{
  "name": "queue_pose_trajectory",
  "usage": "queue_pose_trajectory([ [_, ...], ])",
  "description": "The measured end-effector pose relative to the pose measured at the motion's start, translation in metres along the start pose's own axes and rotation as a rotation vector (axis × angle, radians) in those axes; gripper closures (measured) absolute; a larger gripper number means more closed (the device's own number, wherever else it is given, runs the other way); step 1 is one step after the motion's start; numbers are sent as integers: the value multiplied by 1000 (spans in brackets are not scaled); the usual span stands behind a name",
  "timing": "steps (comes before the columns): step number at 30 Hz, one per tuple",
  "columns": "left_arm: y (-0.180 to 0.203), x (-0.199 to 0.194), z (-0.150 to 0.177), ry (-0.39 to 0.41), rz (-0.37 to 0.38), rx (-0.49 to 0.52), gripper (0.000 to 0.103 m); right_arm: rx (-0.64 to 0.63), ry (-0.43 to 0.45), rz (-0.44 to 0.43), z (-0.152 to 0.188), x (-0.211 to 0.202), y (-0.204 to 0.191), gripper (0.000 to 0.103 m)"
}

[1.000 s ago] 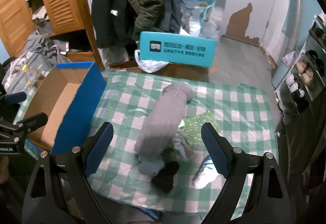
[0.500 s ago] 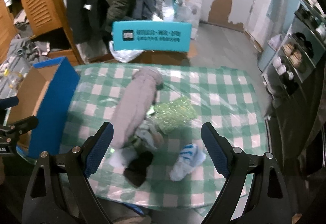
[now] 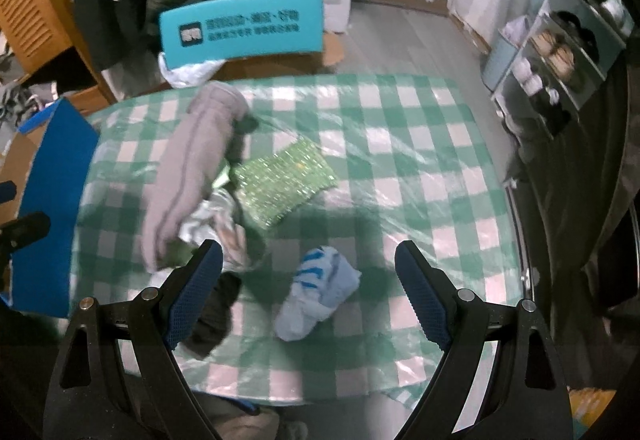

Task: Organize soft objects
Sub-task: 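Move the right tool toward the blue-striped white sock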

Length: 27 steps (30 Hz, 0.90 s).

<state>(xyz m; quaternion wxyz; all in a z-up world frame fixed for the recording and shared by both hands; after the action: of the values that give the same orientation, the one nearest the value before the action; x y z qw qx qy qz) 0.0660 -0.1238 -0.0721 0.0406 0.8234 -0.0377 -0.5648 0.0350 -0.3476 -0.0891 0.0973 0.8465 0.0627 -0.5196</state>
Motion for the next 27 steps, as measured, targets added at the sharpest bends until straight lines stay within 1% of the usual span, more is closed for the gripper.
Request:
queue_pose_trajectory([
  [3,7,10,-4,-23,-1,-6,0,23,-25,-7,6,10,8,16],
  [9,20,29,-9,-41,-36,16,0,34,-71,-12,14,29,13,16],
  [13,25,41,-6,-60,-48,35,0,41,-102,-19,16,43,14,16],
  [18,28,54,-3,-87,-60,45,0,28,-164,-13,22,66,13,16],
  [27,35,75,6,-133,-69,63,0,44,-238,-25,31,88,15,16],
])
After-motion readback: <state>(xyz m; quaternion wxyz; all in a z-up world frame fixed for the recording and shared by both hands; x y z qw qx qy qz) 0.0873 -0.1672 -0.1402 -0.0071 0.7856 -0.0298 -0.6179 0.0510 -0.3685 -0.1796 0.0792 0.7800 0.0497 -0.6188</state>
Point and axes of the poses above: each gripper's, at about its wrist camera, not at the fingertips, and x roughly the way its jaws point, y to its right, z to its underside, the point moved 1 cm from there along x, roughly the way its jaws point, and after that the axes turned 15 degrees about -x, right-handed, at the moved point
